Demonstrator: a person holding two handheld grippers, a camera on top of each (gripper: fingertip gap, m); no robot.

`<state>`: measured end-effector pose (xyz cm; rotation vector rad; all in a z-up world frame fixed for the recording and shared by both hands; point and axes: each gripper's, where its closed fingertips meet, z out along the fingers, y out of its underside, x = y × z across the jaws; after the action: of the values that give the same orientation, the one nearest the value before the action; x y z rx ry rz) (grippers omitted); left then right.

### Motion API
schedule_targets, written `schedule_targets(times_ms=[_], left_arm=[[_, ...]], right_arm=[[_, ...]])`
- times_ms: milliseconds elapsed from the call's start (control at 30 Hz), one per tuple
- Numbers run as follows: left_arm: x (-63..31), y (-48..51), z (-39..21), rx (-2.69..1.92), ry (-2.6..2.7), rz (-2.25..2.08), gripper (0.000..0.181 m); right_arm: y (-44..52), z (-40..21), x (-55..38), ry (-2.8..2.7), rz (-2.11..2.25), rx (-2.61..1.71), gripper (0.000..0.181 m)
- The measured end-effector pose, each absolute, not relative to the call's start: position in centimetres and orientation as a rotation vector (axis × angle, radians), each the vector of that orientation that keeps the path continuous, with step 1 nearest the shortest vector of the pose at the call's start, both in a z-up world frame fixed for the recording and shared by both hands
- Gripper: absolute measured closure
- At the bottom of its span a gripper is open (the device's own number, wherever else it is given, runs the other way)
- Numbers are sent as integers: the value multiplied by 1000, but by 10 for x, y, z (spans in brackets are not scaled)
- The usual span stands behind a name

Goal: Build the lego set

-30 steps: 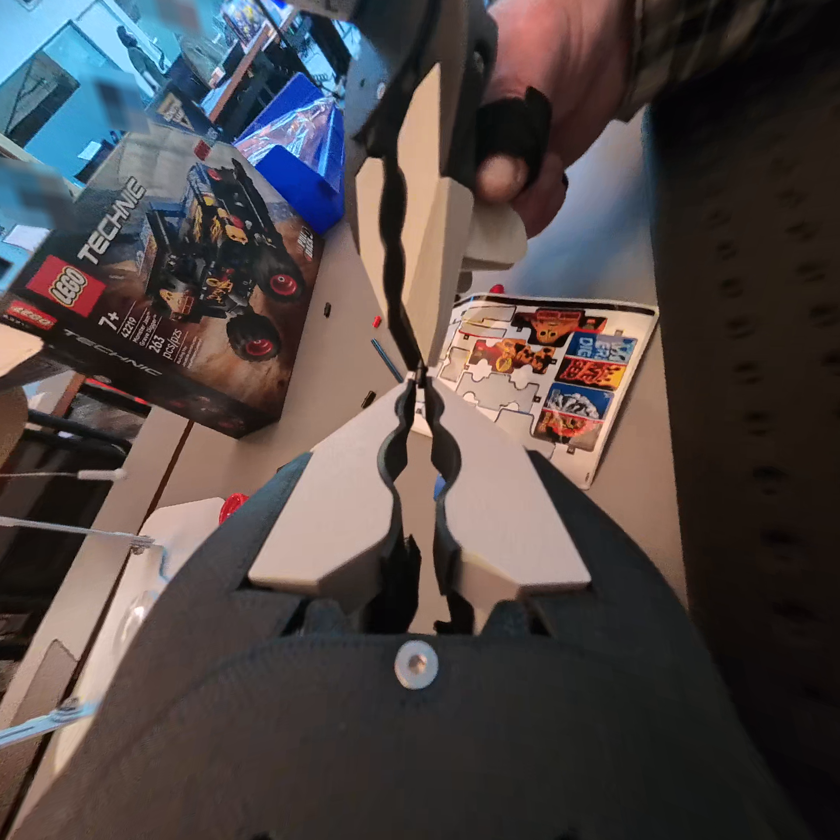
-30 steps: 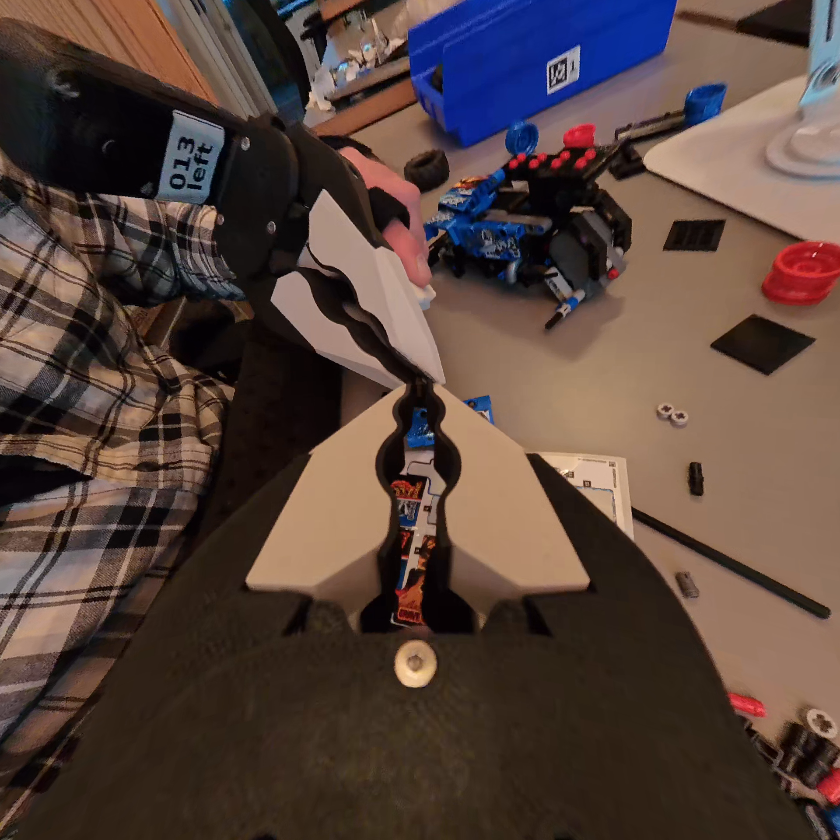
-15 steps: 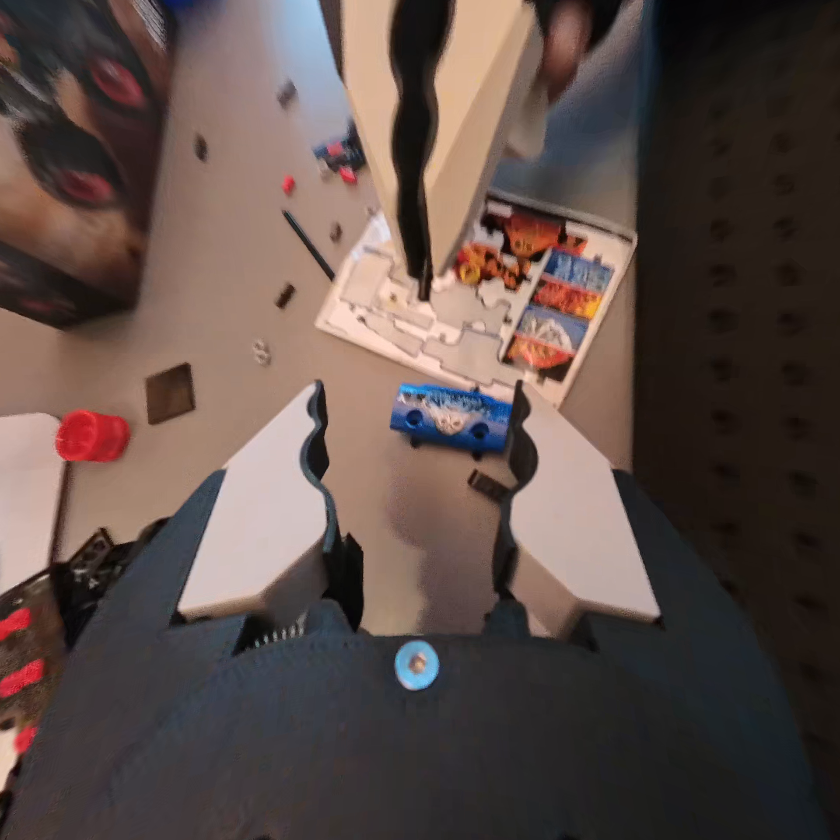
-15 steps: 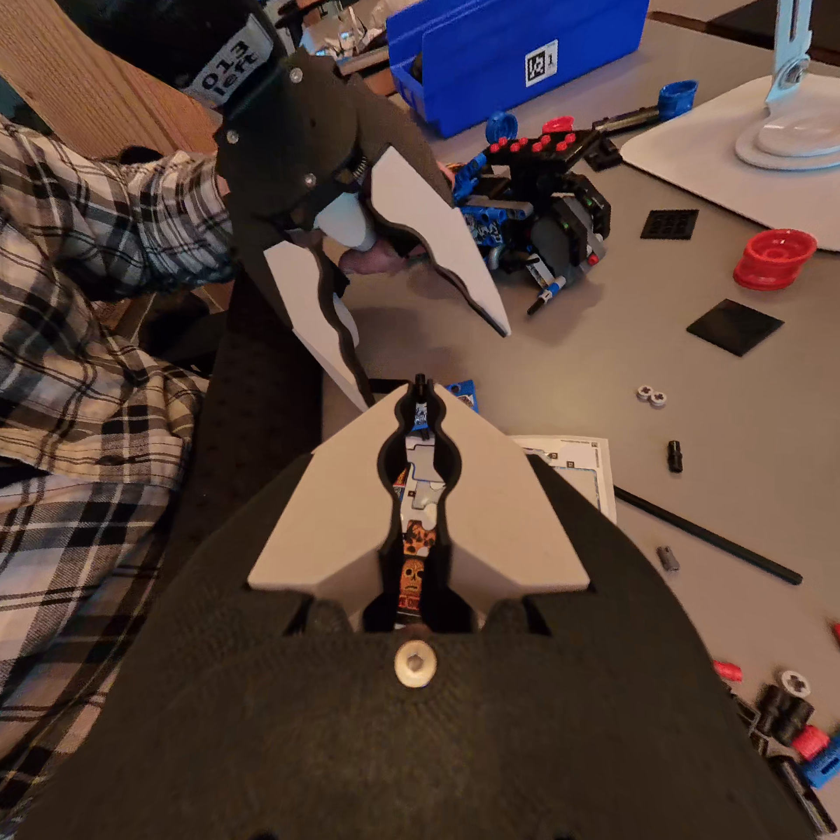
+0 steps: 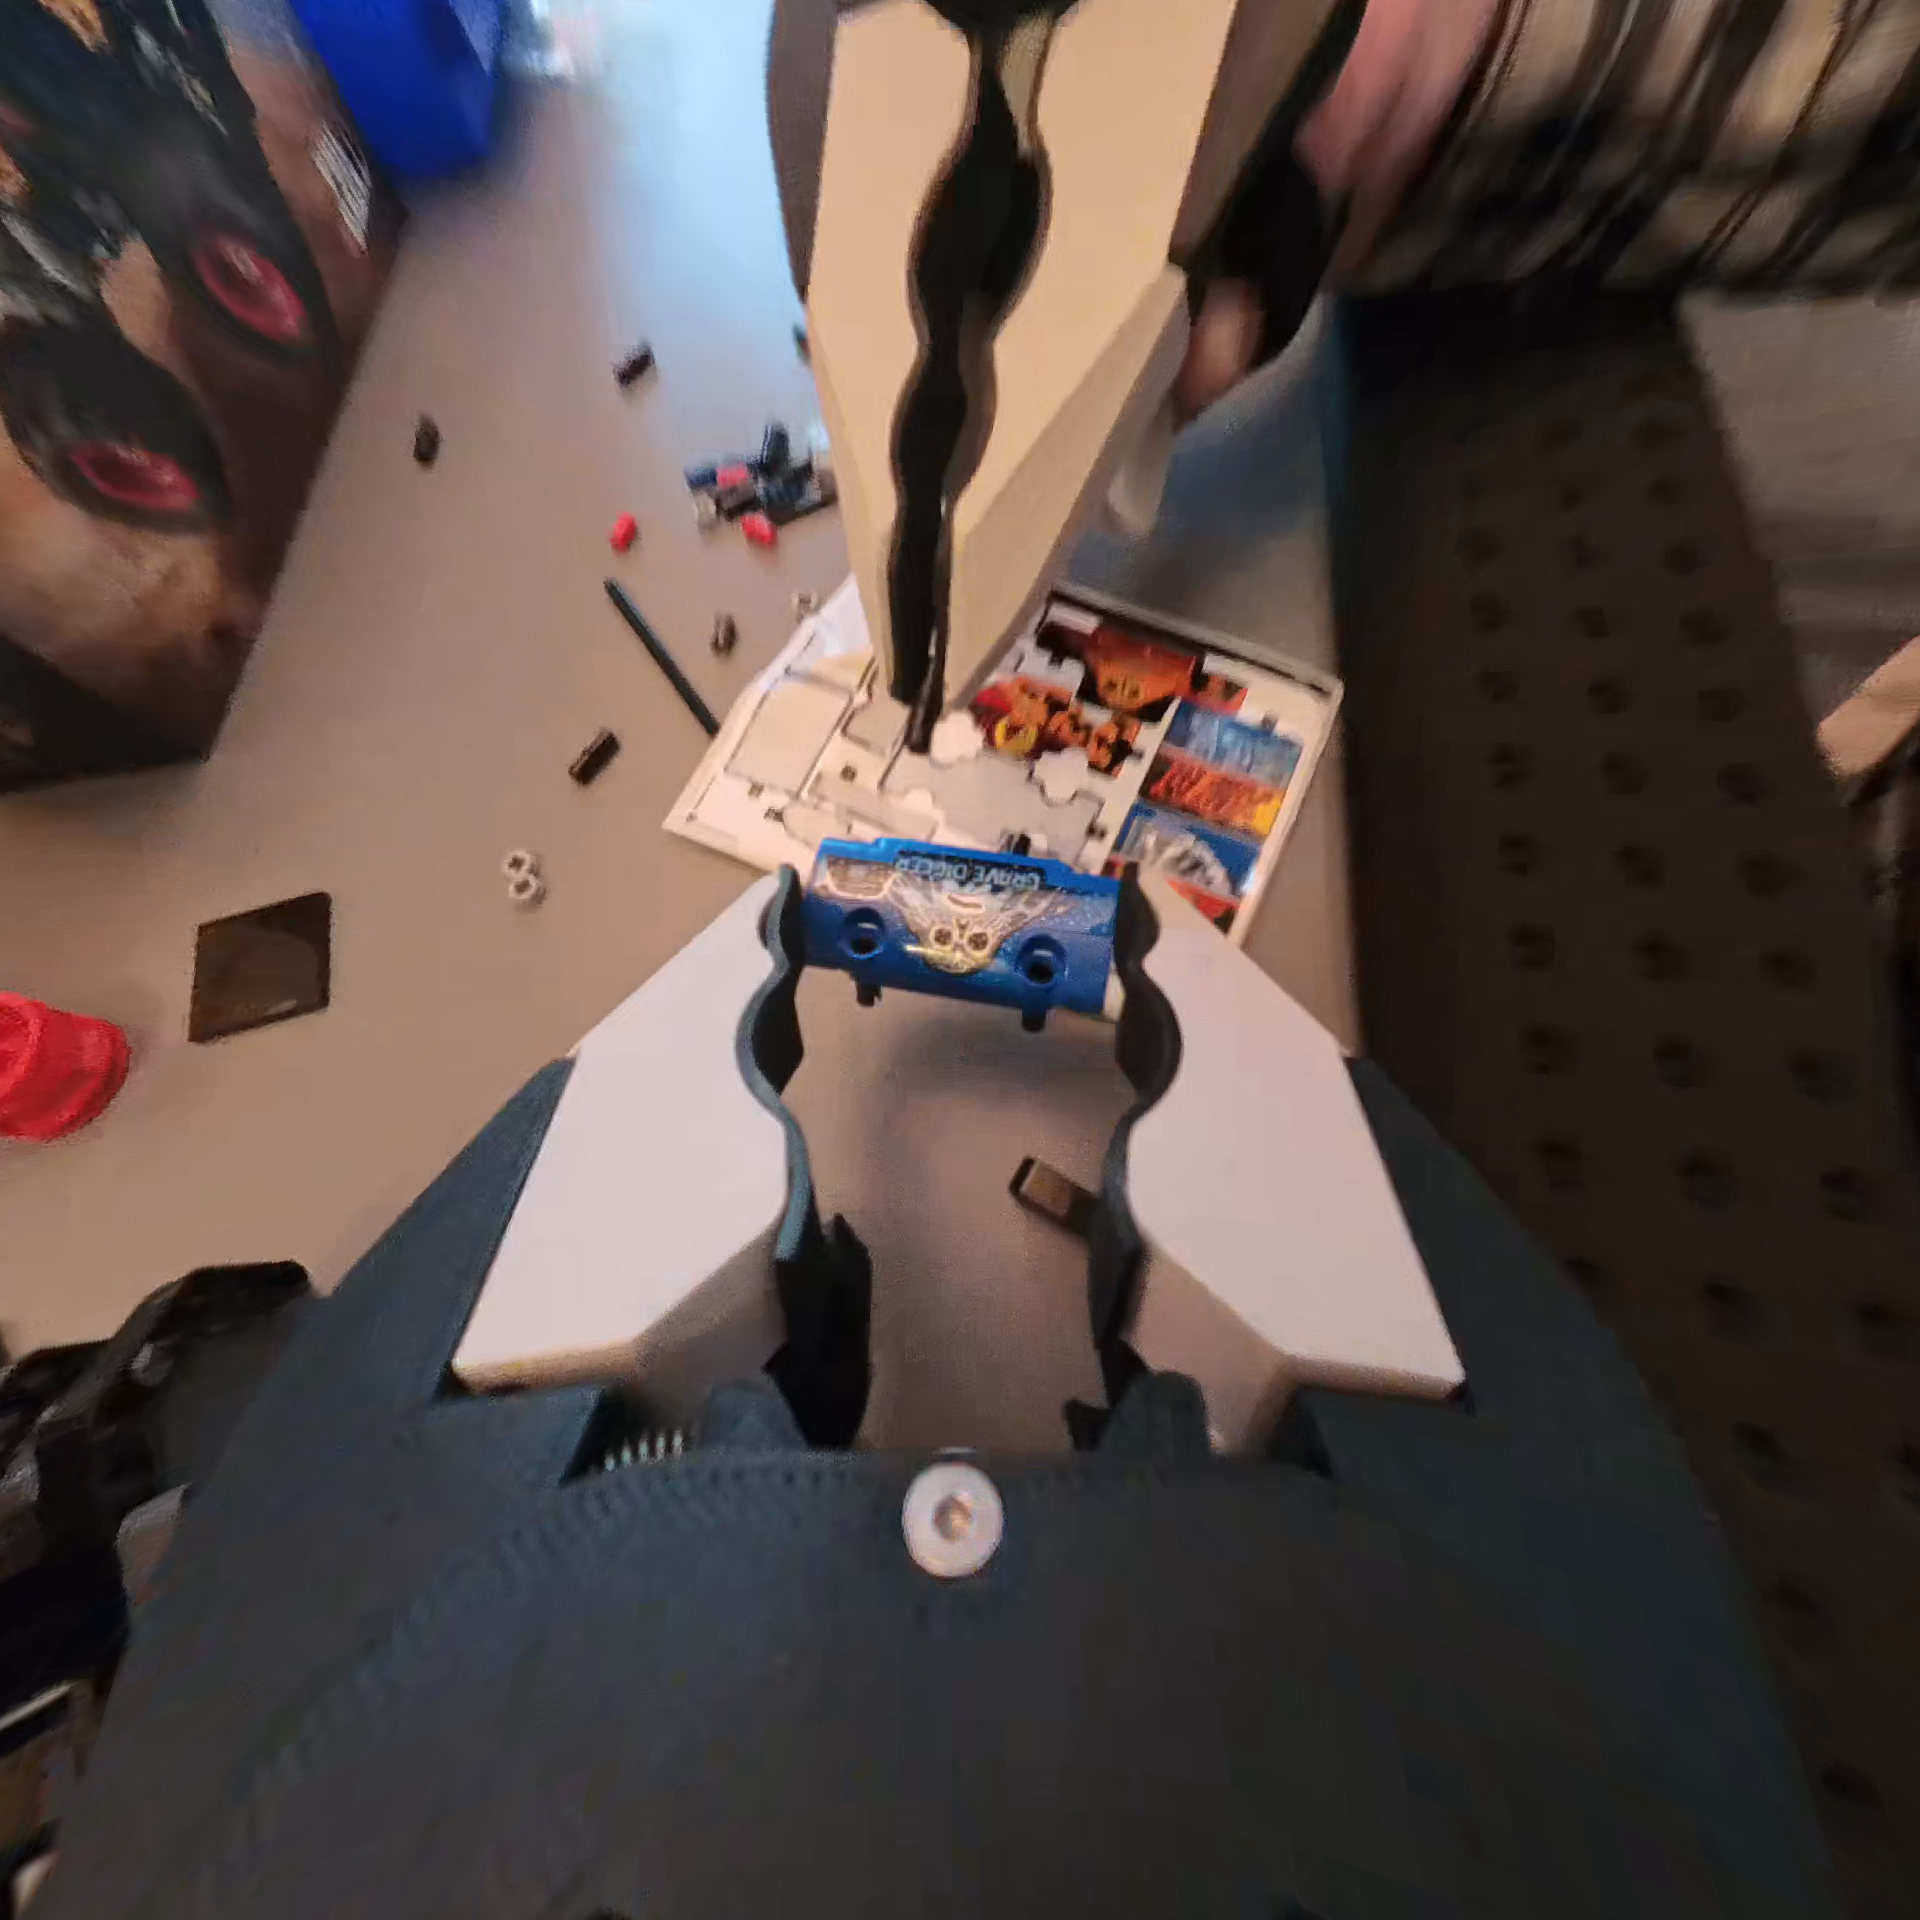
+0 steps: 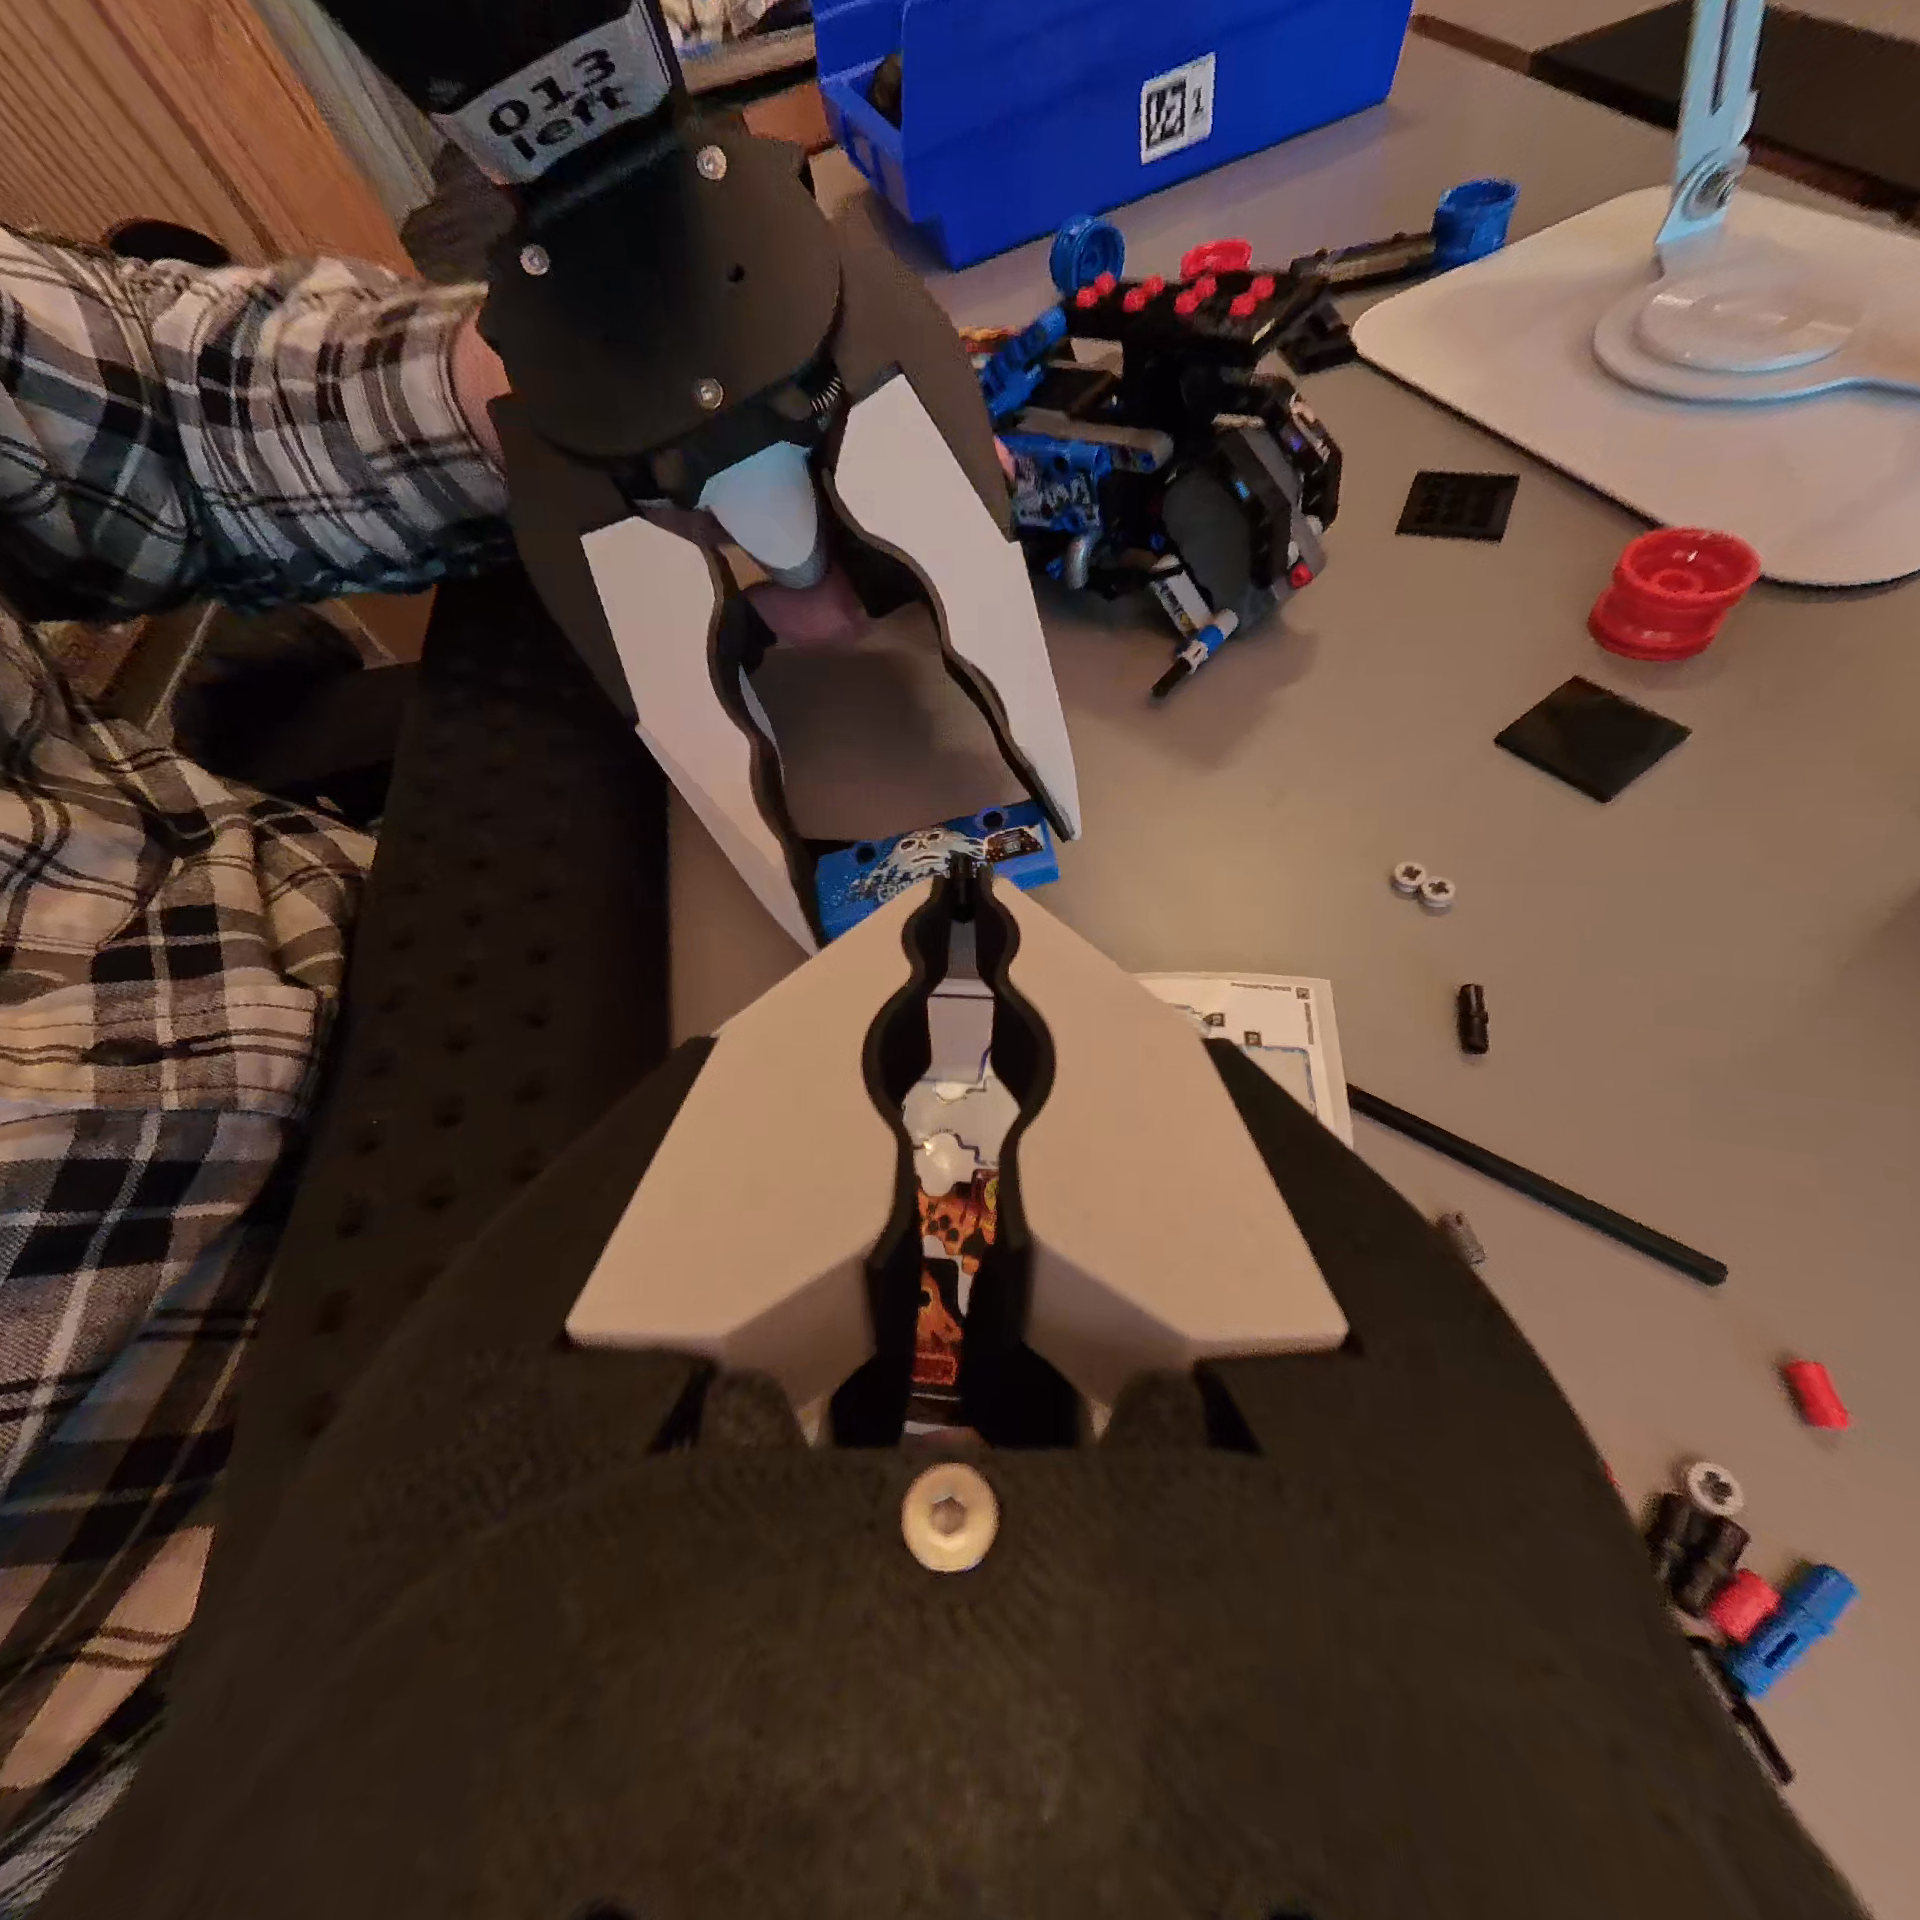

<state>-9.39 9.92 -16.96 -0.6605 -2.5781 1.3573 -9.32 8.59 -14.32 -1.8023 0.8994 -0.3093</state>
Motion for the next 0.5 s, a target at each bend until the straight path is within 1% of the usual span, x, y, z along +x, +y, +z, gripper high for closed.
schedule_targets(times_ms=[167,267,500], left_arm=[[-102,95,-143,-580,-2371,1533,122],[-103,92,-135,-558,-2325,1576,123],[-107,87,-123,-512,-2252,1630,123]], right_arm=[[85,-128,-93,871,-386,-1770,179],[84,-131,-92,864,-454,-1822,179],[81,-119,-92,845,-493,-1780,179]])
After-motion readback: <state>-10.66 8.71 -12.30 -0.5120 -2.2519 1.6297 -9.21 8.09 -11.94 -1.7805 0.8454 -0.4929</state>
